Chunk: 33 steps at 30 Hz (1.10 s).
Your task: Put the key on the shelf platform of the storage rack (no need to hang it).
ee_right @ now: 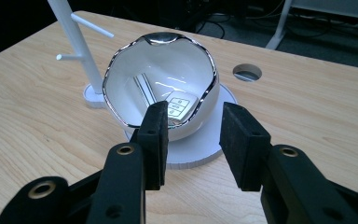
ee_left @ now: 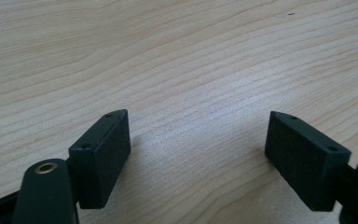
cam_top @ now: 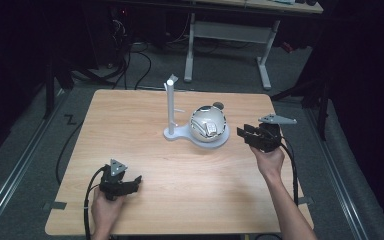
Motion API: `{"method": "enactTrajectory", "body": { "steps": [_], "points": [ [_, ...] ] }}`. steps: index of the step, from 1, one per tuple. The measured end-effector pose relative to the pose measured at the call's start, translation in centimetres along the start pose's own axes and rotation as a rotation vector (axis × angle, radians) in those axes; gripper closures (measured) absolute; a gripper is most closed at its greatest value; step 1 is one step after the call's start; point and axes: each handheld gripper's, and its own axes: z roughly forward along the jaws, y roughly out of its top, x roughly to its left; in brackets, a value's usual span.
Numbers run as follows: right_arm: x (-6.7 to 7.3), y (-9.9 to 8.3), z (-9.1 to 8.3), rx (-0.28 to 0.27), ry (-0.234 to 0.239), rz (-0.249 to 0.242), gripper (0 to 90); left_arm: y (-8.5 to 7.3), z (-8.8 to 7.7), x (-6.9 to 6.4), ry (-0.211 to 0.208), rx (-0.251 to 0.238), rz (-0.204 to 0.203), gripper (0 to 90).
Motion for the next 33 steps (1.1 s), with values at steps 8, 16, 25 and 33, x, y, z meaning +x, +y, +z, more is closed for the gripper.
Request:
{"method": "enactTrajectory", "body": {
  "steps": [8, 16, 25, 33],
  "points": [
    [0.3, 0.0, -1.2, -0.015, -0.007, -0.011, 61.9, 0.0, 0.0, 0.0, -0.003, 0.005, 0.005, 21.6],
    [0.7, -0.2, -1.9, 0.011, -0.009, -0.023, 61.5, 0.1, 0.0, 0.1, -0.014, 0.010, 0.015, 21.4],
    [0.1, -1.4, -3.2, -0.005, 0.022, 0.032, 61.5, 0.0, 0.0, 0.0, -0.005, 0.010, 0.002, 21.4],
    [0.2, -2.2, -4.4, -0.025, 0.043, 0.031, 61.5, 0.0, 0.0, 0.0, -0.006, 0.007, 0.010, 21.3]
  ]
}}
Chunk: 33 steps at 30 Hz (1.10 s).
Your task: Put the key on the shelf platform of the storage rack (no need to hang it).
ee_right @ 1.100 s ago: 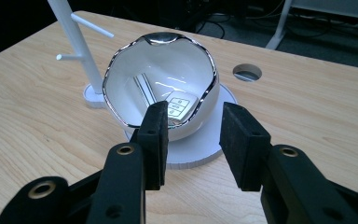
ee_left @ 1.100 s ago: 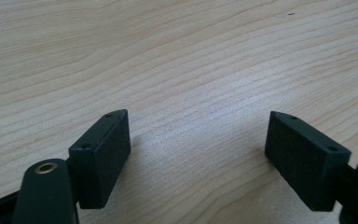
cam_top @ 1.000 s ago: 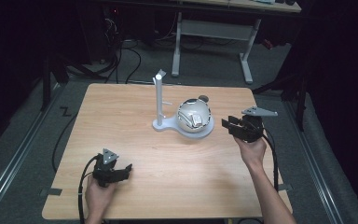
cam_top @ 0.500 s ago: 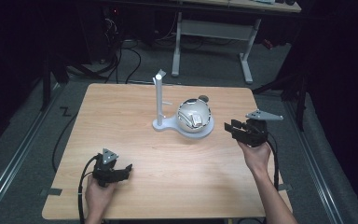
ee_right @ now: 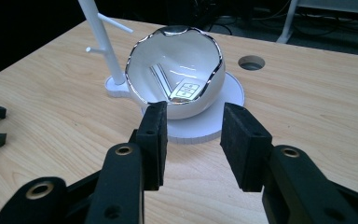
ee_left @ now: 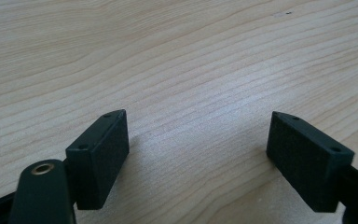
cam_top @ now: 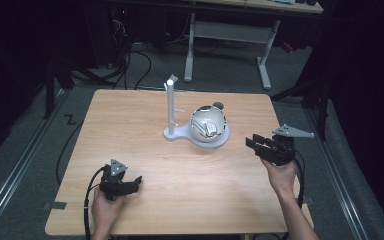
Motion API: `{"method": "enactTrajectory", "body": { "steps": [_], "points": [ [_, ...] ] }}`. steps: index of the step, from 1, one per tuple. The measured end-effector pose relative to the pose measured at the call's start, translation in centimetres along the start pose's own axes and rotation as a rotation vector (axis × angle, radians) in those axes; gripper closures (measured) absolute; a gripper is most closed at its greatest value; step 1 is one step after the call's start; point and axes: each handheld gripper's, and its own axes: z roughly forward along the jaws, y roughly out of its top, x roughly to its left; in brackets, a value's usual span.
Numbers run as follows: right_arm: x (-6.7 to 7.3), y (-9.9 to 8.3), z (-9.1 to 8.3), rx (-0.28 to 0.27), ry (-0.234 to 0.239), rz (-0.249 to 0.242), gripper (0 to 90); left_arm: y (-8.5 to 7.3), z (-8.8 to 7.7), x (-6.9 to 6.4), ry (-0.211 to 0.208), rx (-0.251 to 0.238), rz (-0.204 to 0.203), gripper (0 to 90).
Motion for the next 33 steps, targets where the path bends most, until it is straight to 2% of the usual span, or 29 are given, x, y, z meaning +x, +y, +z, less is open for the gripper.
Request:
{"method": "enactTrajectory", "body": {
  "steps": [7, 10, 12, 13, 24, 33],
  "points": [
    [0.4, -0.7, -0.4, -0.002, 0.014, 0.005, 61.2, 0.0, 0.0, 0.0, 0.001, -0.001, 0.000, 21.3],
    [0.6, -0.9, -0.7, -0.012, 0.016, -0.002, 61.2, 0.0, 0.0, 0.1, -0.005, -0.002, 0.013, 21.3],
    [0.7, -1.0, -0.8, -0.013, 0.022, 0.000, 61.1, 0.0, 0.0, 0.1, -0.005, -0.002, 0.011, 21.3],
    [0.8, -1.1, -0.8, -0.012, 0.025, -0.003, 61.2, 0.0, 0.0, -0.1, 0.005, 0.001, -0.008, 21.3],
    [1.6, -2.3, -0.7, -0.006, 0.059, 0.001, 61.1, 0.0, 0.0, 0.0, 0.002, -0.001, -0.003, 21.3],
    [1.3, -2.8, -1.3, 0.001, 0.063, 0.006, 60.7, 0.0, 0.0, 0.0, 0.004, -0.002, -0.006, 21.4]
  ]
}}
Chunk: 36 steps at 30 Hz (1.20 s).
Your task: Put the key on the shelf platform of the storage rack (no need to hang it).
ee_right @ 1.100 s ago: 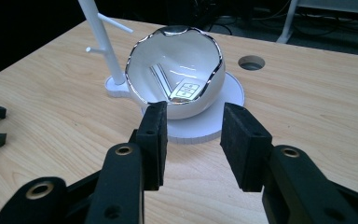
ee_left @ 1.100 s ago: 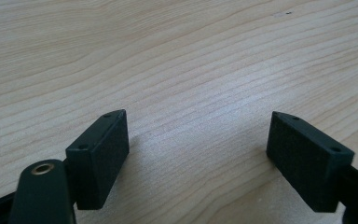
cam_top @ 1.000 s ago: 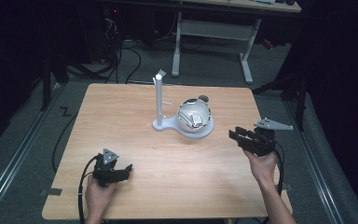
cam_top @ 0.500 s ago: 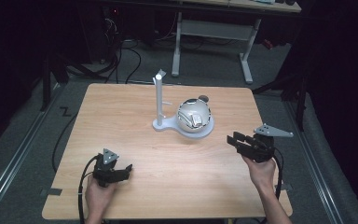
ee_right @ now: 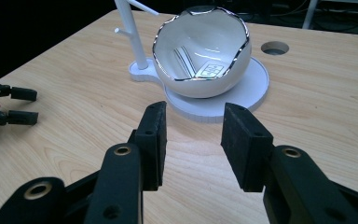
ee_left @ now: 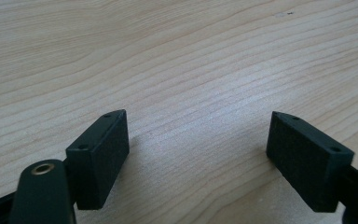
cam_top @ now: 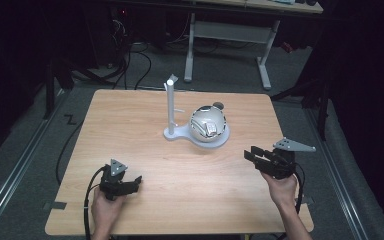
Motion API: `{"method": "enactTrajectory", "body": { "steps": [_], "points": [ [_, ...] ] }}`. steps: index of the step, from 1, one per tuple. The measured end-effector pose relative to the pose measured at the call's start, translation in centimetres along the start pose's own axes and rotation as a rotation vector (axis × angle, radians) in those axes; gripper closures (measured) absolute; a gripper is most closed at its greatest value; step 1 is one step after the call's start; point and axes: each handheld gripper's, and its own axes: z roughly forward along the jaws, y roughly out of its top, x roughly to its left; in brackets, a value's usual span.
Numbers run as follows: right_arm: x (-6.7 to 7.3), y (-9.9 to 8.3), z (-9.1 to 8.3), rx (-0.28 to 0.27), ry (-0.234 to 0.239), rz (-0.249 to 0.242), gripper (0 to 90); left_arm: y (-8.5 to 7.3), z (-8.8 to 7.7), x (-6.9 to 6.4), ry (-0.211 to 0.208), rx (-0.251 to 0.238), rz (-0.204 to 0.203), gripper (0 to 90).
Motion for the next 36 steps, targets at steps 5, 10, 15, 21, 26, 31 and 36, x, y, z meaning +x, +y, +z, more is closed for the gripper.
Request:
{"method": "enactTrajectory", "body": {
  "steps": [5, 10, 15, 21, 26, 31, 36],
  "points": [
    [0.0, -0.8, -0.1, 0.009, 0.002, -0.001, 60.7, 0.0, 0.0, 0.0, 0.000, 0.000, -0.001, 21.4],
    [0.3, -1.7, 0.2, 0.023, 0.008, 0.000, 60.7, 0.0, 0.0, 0.0, -0.001, 0.000, 0.002, 21.3],
    [0.6, -2.4, 0.8, 0.035, 0.019, 0.005, 60.6, 0.0, 0.0, 0.0, 0.001, -0.001, -0.001, 21.4],
    [0.8, -3.0, 1.5, 0.046, 0.033, 0.008, 60.8, 0.0, 0.0, 0.0, 0.000, -0.001, 0.000, 21.4],
    [1.1, -3.3, 2.1, 0.054, 0.039, 0.015, 60.8, 0.0, 0.0, 0.0, 0.000, -0.001, 0.002, 21.4],
    [1.4, -3.6, 3.0, 0.058, 0.042, 0.013, 60.8, 0.0, 0.0, 0.0, 0.000, -0.002, 0.002, 21.3],
    [1.7, -3.7, 3.5, 0.058, 0.044, 0.003, 60.9, 0.0, 0.0, 0.0, 0.001, -0.002, 0.000, 21.4]
  ]
}}
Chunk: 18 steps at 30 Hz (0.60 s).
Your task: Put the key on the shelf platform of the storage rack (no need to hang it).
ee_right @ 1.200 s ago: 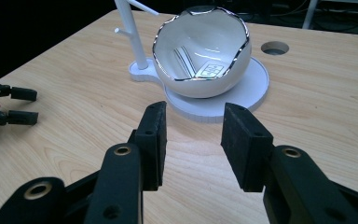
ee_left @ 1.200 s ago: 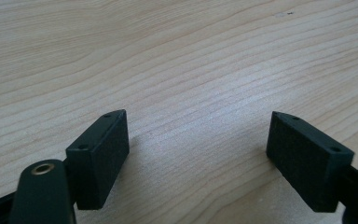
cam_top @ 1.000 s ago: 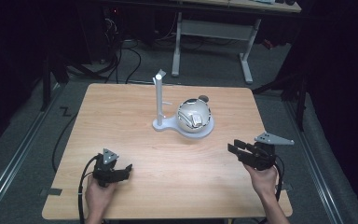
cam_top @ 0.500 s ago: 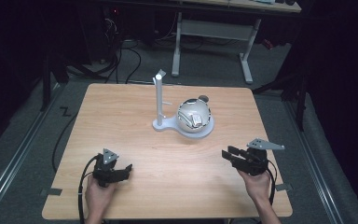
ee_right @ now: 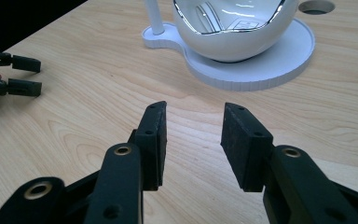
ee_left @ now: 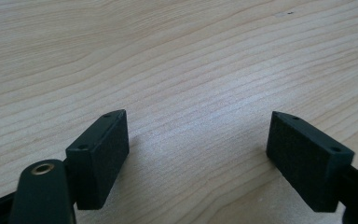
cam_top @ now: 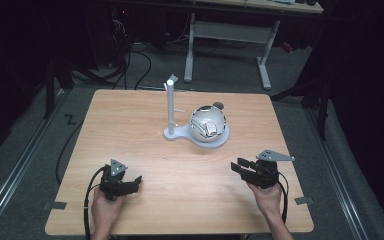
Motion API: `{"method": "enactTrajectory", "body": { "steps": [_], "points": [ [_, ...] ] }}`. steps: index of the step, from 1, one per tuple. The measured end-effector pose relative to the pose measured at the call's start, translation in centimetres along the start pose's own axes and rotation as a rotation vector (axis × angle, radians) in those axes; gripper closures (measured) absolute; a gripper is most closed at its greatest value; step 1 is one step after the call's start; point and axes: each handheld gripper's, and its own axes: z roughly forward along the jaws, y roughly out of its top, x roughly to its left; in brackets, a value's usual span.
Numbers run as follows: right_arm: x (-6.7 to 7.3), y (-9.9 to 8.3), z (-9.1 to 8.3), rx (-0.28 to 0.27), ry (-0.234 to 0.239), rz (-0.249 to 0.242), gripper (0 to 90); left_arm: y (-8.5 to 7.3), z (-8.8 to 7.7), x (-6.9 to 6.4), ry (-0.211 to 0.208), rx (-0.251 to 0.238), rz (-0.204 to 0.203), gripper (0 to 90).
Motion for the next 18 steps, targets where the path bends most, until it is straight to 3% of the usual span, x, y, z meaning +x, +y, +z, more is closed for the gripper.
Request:
{"method": "enactTrajectory", "body": {
  "steps": [18],
  "points": [
    [0.0, -1.0, 2.3, 0.047, -0.010, 0.001, 62.1, 0.0, 0.0, 0.0, -0.001, 0.001, 0.000, 21.4]
  ]
}}
